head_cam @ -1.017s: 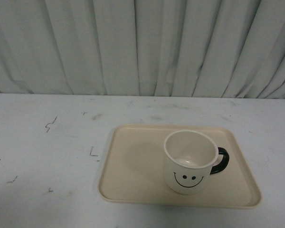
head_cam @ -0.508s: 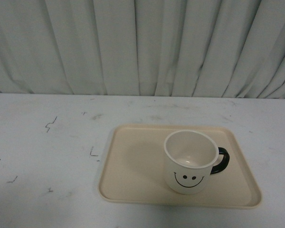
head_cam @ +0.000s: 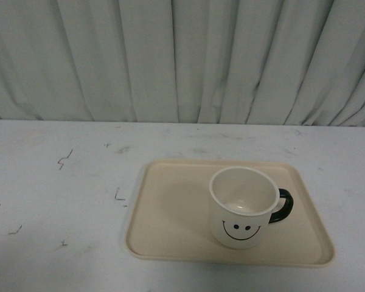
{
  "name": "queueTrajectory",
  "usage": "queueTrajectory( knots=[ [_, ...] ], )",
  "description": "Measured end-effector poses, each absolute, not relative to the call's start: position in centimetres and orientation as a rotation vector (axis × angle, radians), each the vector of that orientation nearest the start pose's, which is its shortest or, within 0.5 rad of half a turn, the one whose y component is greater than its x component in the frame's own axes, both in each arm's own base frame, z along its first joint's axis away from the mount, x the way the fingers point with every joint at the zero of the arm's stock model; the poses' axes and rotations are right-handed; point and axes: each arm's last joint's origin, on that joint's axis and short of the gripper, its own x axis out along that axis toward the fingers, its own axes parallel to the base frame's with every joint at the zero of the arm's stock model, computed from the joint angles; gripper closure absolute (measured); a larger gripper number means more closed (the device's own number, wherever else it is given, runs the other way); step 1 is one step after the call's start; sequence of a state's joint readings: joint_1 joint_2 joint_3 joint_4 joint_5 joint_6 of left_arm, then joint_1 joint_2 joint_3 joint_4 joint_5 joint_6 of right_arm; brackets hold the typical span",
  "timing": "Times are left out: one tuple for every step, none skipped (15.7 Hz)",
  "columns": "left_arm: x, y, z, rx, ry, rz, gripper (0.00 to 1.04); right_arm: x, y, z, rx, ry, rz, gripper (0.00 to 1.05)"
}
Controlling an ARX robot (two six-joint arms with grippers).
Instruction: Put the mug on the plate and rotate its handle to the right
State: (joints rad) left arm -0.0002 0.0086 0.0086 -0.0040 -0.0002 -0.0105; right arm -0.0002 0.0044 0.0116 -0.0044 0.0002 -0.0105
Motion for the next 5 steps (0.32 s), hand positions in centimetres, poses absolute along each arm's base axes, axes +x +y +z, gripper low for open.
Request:
queueTrajectory(
  knots=[
    [9.77,0.0,16.54,-0.01,0.004,0.0,0.07,9.73,0.0,16.67,-0.01,-0.003,0.0,0.43],
    [9.77,0.0,16.54,-0.01,0.004,0.0,0.07,9.73,0.0,16.67,-0.01,-0.003,0.0,0.34],
    [9.77,0.0,16.54,-0.01,0.004,0.0,0.07,9.73,0.0,16.67,-0.01,-0.003,0.0,0.21],
    [9.77,0.0,16.54,-0.01,0.004,0.0,0.07,9.73,0.0,16.67,-0.01,-0.003,0.0,0.08],
    [9.77,0.0,16.54,-0.01,0.004,0.0,0.07,9.73,0.0,16.67,-0.01,-0.003,0.0,0.05]
  ],
)
